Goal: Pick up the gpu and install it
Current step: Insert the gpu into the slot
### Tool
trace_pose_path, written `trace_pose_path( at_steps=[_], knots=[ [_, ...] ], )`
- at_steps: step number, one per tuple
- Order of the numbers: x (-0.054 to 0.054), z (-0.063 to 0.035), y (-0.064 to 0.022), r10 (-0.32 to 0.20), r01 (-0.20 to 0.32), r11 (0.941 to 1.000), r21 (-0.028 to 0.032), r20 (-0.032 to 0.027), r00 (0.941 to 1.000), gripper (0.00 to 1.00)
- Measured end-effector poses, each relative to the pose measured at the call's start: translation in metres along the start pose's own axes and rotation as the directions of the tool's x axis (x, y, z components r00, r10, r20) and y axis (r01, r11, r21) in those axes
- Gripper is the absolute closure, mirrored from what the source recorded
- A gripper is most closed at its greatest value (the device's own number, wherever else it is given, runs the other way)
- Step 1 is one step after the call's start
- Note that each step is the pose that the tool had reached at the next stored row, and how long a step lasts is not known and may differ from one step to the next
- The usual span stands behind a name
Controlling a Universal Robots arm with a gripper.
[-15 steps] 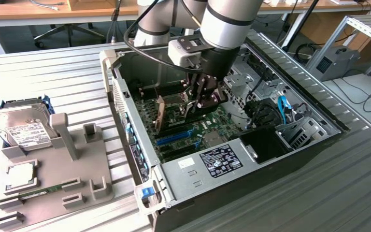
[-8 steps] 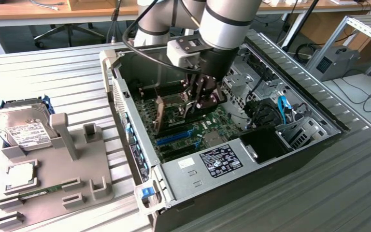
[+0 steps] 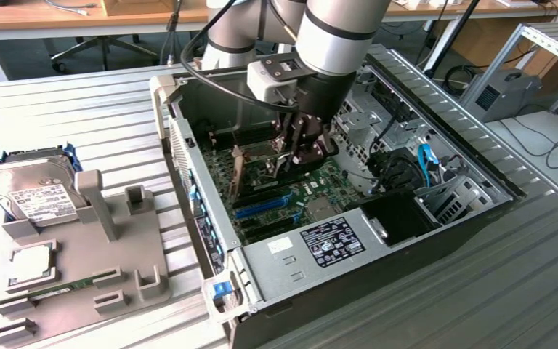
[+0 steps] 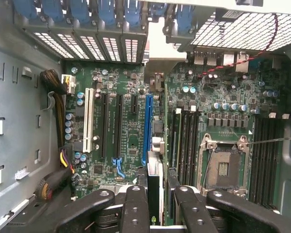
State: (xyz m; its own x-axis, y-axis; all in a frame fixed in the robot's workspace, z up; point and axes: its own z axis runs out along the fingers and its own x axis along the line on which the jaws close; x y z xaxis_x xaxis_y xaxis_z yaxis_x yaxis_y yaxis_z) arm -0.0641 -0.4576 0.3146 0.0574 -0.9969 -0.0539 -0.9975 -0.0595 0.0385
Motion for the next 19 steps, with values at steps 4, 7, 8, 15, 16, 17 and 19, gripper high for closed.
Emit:
trace_pose_path(
  at_steps=[4,7,8,15,16,17,19],
  knots=[
    [-0.0001,0.0004,0.0022,0.0,0.0,1.0,-0.0001,-0.0001,1.0,0.74],
    [-0.0001,0.0008,0.0029,0.001,-0.001,1.0,0.0,-0.0001,1.0,0.74],
    [-0.0001,0.0008,0.0029,0.001,-0.001,1.0,0.0,0.0,1.0,0.74],
    [-0.0002,0.0009,0.0039,0.001,-0.001,1.0,0.0,0.0,1.0,0.74],
    [-0.0002,0.0009,0.0042,0.001,-0.001,1.0,0.0,0.0,1.0,0.74],
    [-0.0003,0.0009,0.0046,0.001,-0.001,1.0,0.0,0.0,1.0,0.74],
    [-0.0003,0.0011,0.0055,0.001,-0.001,1.0,0.0,0.0,1.0,0.74]
  ],
)
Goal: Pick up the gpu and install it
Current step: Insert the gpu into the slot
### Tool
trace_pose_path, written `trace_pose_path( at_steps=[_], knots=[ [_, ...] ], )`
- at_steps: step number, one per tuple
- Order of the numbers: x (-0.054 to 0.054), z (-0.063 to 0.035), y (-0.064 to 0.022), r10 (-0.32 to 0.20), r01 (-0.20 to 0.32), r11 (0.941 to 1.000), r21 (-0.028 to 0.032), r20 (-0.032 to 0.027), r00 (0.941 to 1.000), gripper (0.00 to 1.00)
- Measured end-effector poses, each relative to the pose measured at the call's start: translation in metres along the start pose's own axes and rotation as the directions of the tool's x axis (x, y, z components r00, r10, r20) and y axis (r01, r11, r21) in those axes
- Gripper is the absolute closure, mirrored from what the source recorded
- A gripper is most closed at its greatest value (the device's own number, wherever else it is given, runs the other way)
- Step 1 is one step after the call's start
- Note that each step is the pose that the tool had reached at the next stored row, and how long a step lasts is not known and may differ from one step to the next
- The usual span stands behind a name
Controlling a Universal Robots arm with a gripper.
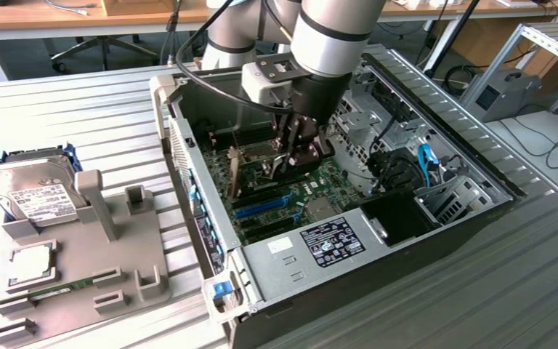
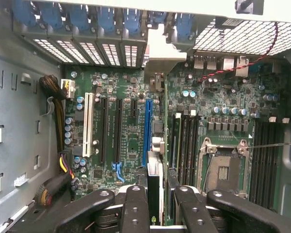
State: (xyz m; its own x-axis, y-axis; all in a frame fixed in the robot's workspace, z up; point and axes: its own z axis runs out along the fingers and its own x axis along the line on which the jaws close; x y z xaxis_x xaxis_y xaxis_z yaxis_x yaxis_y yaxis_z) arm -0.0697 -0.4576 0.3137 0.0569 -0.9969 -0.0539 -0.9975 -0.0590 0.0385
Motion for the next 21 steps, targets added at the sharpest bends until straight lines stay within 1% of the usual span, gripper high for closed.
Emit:
trace_pose_path(
  at_steps=[3,11,14,21],
  knots=[
    [0.0,0.0004,0.0045,0.0,0.0,1.0,0.0,0.0,1.0,0.74],
    [0.0,0.0008,0.0079,0.0,0.0,1.0,-0.0001,-0.0001,1.0,0.74],
    [0.0,0.001,0.0122,0.0,0.0,1.0,-0.0001,-0.0001,1.0,0.74],
    [0.0,0.002,0.0168,0.001,-0.001,1.0,0.0,0.0,1.0,0.74]
  ],
)
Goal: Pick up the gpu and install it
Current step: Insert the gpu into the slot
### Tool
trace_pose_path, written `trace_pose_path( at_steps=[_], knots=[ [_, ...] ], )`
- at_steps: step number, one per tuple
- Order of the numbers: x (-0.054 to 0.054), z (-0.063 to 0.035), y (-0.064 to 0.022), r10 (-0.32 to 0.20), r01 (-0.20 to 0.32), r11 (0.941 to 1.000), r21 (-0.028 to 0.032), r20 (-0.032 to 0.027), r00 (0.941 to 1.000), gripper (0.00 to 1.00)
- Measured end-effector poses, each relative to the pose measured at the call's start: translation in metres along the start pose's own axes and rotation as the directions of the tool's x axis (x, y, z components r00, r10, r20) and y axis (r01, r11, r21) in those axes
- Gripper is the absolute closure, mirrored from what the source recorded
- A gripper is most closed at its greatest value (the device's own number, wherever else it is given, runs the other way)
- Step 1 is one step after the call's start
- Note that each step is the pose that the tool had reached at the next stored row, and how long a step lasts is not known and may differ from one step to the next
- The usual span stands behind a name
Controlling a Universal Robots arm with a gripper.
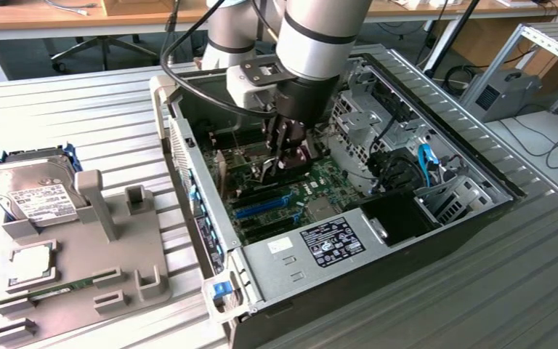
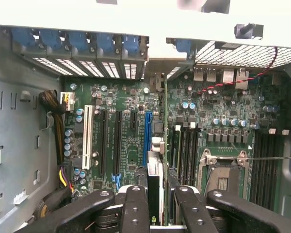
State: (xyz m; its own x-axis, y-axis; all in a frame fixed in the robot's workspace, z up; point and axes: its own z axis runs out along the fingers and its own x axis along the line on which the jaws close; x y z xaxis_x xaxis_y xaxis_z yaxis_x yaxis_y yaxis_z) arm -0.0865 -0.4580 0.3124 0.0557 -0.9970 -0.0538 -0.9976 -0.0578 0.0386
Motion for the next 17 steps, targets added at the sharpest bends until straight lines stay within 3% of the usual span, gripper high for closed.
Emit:
trace_pose_path(
  at_steps=[9,17],
  knots=[
    [0.001,0.0057,0.0002,0.054,-0.054,0.9985,0.0028,0.0,0.9985,0.74],
    [0.006,0.0121,0.0004,0.079,-0.079,0.9968,0.0043,-0.0102,0.9968,0.74]
  ],
)
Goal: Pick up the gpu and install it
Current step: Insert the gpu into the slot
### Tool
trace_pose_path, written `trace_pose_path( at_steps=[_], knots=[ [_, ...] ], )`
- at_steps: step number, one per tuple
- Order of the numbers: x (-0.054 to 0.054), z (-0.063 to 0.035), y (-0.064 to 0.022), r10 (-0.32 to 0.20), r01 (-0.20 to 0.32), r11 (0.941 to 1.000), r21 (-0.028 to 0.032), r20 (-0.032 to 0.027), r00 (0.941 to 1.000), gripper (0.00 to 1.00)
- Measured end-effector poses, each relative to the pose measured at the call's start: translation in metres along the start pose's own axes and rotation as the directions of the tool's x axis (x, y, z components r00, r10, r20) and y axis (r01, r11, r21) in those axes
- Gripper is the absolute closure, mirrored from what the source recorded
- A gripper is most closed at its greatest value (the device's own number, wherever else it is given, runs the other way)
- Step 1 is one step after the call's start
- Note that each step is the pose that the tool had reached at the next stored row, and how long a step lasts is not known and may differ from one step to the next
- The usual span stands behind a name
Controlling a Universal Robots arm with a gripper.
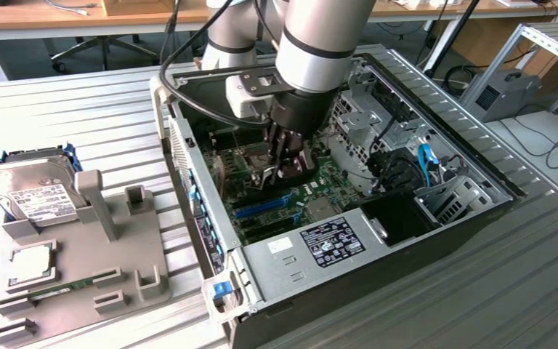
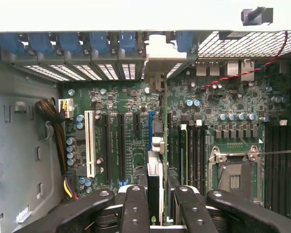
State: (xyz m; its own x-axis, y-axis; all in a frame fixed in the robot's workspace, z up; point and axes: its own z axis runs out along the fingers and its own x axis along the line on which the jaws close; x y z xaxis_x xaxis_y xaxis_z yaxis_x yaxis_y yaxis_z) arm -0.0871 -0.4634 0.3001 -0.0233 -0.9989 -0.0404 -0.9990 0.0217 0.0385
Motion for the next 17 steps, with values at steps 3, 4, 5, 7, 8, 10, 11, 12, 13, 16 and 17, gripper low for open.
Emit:
trace_pose_path(
  at_steps=[3,4,5,7,8,10,11,12,13,16,17],
  knots=[
    [0.0,0.0043,0.0005,0.003,-0.003,1.0,0.0002,-0.0084,1.0,0.74],
    [0.0,0.0057,0.0005,0.003,-0.003,1.0,0.0003,-0.0091,1.0,0.74],
    [0.0,0.0073,0.0004,0.004,-0.004,1.0,0.0004,-0.0094,0.9999,0.74],
    [0.0,0.0102,0.0007,0.005,-0.005,1.0,0.0006,-0.0111,0.9999,0.74],
    [0.001,0.0115,0.0011,0.006,-0.006,1.0,0.0005,-0.0124,0.9999,0.74],
    [0.001,0.0134,0.0023,0.007,-0.007,1.0,0.0006,-0.0146,0.9999,0.74],
    [0.001,0.0142,0.0031,0.007,-0.007,1.0,0.0006,-0.0148,0.9999,0.74],
    [0.001,0.015,0.0039,0.007,-0.007,1.0,0.0007,-0.0149,0.9999,0.74],
    [0.001,0.0158,0.0045,0.007,-0.007,1.0,0.0007,-0.0149,0.9999,0.74],
    [-0.001,0.0188,0.0072,0.008,-0.008,1.0,0.0008,-0.0149,0.9999,0.74],
    [-0.001,0.0195,0.0077,0.008,-0.008,1.0,0.0007,-0.0158,0.9998,0.74]
  ],
)
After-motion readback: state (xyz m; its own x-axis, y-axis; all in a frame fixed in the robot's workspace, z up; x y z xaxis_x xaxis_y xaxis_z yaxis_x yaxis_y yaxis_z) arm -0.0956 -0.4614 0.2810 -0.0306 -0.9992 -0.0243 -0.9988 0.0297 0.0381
